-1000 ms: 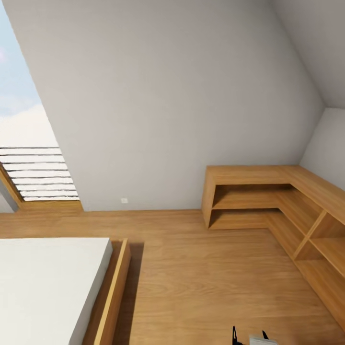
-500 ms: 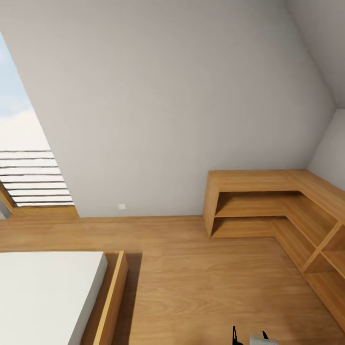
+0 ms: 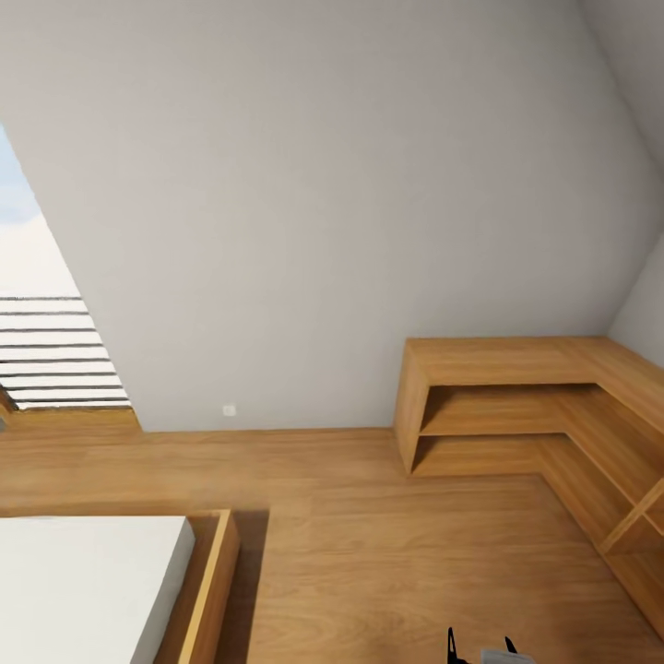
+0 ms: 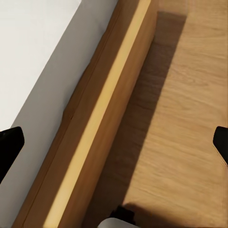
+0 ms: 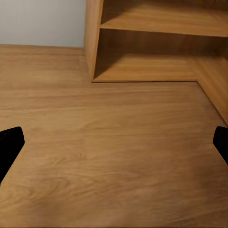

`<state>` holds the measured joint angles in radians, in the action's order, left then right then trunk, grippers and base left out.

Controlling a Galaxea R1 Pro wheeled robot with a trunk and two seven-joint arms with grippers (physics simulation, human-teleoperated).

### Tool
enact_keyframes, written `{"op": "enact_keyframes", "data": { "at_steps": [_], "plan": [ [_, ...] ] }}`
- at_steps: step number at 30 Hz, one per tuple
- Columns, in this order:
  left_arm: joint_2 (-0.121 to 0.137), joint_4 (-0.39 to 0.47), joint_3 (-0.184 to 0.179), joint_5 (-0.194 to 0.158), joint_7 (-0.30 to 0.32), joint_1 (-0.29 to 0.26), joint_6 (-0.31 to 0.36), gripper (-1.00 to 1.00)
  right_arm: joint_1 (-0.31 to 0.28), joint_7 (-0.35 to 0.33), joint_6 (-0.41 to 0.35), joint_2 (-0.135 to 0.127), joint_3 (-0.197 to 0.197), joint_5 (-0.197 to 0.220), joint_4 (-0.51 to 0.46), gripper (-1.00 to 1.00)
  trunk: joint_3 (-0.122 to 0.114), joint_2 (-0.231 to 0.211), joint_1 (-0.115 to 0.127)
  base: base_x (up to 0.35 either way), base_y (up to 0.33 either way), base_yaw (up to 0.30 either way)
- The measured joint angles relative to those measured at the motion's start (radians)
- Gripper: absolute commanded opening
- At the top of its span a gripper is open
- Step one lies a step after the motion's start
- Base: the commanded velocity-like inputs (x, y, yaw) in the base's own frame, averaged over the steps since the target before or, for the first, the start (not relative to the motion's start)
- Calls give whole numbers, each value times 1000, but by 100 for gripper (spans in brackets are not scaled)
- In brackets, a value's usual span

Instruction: In the bedroom, organize the workspace by keeping the computer under the desk, ensuring the monitor is on the desk, placing the keyboard on the desk next to the monitor, placing the mouse on the desk next to the keyboard, moving the folder from the swivel chair onto the desk next to the mouse, stacking the notebook on top of the folder with the pen on top of the notebook, and positioning the swivel chair next to the desk.

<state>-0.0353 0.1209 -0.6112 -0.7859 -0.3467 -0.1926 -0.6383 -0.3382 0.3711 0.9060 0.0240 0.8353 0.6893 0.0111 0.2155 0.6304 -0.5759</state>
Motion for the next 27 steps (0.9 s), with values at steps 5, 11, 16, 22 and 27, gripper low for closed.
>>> {"op": "enact_keyframes", "data": {
  "at_steps": [5, 11, 16, 22, 27],
  "plan": [
    [0, 0, 0, 0, 0, 0, 0, 100, 0, 0, 0, 0, 0, 0, 0, 100, 0, 0, 0, 330, 0, -48],
    [0, 0, 0, 0, 0, 0, 0, 100, 0, -1, 0, -1, 0, 0, 0, 100, 0, 0, 0, 330, 0, -235],
    [0, 0, 0, 0, 0, 0, 0, 100, 0, -1, 0, -1, 0, 0, 1, 100, 0, 0, 0, 330, 0, -255],
    [0, 0, 0, 0, 0, 0, 0, 100, 0, -2, 0, -1, 0, 0, 1, 100, 0, 0, 0, 330, 0, -259],
    [0, 0, 0, 0, 0, 0, 0, 100, 0, -2, 0, -1, 0, 0, 1, 100, 0, 0, 0, 330, 0, -260]
  ]
}}
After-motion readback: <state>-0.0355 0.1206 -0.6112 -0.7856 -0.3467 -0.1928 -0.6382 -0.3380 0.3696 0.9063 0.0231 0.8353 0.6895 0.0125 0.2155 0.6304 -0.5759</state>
